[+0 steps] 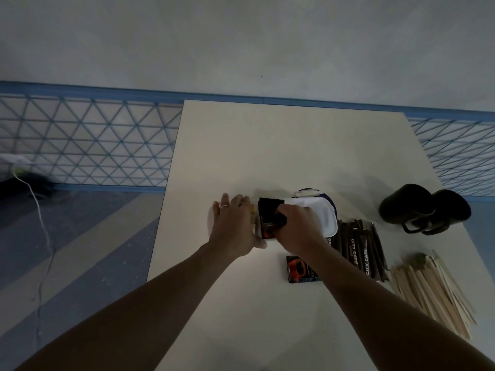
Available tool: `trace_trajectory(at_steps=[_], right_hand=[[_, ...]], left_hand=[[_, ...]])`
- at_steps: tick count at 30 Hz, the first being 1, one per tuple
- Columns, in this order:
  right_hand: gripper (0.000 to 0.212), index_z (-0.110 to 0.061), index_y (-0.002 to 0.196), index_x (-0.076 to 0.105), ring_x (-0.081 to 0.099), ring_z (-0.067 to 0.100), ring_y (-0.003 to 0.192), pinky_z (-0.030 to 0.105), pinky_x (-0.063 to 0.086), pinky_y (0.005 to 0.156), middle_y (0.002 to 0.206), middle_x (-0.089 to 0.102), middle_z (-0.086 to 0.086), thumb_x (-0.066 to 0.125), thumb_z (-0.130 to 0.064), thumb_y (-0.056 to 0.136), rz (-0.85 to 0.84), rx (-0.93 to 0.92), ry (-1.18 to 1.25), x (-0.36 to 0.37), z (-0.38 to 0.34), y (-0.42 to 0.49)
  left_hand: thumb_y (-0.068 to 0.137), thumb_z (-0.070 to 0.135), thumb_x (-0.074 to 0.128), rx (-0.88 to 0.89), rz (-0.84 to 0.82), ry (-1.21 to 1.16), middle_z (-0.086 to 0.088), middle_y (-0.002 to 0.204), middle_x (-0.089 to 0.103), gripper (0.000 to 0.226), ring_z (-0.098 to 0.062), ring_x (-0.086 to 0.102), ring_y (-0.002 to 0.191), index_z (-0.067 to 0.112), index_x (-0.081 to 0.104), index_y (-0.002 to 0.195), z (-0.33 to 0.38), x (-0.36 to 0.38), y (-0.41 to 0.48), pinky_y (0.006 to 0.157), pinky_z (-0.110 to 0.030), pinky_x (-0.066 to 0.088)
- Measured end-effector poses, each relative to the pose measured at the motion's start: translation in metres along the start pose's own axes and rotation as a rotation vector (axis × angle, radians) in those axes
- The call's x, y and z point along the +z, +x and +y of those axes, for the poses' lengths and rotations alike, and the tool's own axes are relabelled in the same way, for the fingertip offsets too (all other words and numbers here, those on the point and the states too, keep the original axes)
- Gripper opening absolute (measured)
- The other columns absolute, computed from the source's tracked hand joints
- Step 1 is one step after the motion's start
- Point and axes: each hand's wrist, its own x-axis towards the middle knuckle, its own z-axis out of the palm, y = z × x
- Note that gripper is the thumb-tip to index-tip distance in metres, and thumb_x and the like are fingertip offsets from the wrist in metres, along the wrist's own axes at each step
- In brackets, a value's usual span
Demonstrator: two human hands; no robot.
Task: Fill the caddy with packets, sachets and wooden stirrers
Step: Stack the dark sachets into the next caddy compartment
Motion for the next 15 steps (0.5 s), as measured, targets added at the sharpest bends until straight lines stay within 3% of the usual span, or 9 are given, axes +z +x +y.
trace_trajectory(at_steps=[3,6,8,11,15], right_hand=[[0.032,-0.01,0.111,0.067,0.05,0.002,0.065,0.007,0.04,0.05,0.082,0.061,-0.004,0.067,0.001,0.082,0.037,-0.031,0.078,-0.003,0.002,-0.003],[0.033,-0.013,0.111,0.069,0.058,0.007,0.079,0.005,0.041,0.062,0.094,0.069,-0.003,0.07,-0.001,0.081,0.115,-0.072,0.11,-0.008,0.003,-0.004],[0.029,-0.013,0.107,0.071,0.061,0.01,0.083,0.015,0.048,0.071,0.097,0.071,-0.001,0.07,-0.001,0.081,0.162,-0.107,0.117,-0.011,0.004,-0.002],[0.019,-0.013,0.095,0.074,0.064,0.018,0.078,0.033,0.054,0.069,0.088,0.071,0.001,0.065,0.0,0.083,0.163,-0.14,0.067,-0.008,0.006,0.0],[0.018,-0.014,0.085,0.074,0.059,0.017,0.072,0.032,0.05,0.065,0.081,0.07,0.001,0.066,0.001,0.08,0.129,-0.142,0.029,-0.003,0.008,0.004]], left_hand=[[0.065,0.058,0.081,0.002,0.001,0.001,-0.008,0.159,0.026,0.114,-0.037,0.007,0.15,0.01,0.024,0.152,0.0,0.0,0.0,0.121,-0.053,0.009],[0.066,0.058,0.08,0.0,-0.008,0.014,-0.008,0.159,0.025,0.114,-0.037,0.007,0.149,0.01,0.023,0.152,0.001,-0.001,0.0,0.121,-0.054,0.009],[0.066,0.058,0.08,0.0,-0.009,0.019,-0.009,0.159,0.025,0.113,-0.037,0.008,0.149,0.01,0.023,0.152,0.001,-0.002,0.0,0.121,-0.054,0.009],[0.066,0.057,0.081,-0.002,-0.007,0.005,-0.009,0.159,0.025,0.114,-0.037,0.007,0.15,0.009,0.023,0.152,0.001,-0.001,0.0,0.121,-0.053,0.007],[0.065,0.057,0.081,0.001,-0.005,0.005,-0.009,0.158,0.026,0.113,-0.037,0.009,0.149,0.01,0.024,0.151,0.001,-0.001,-0.001,0.121,-0.054,0.009]])
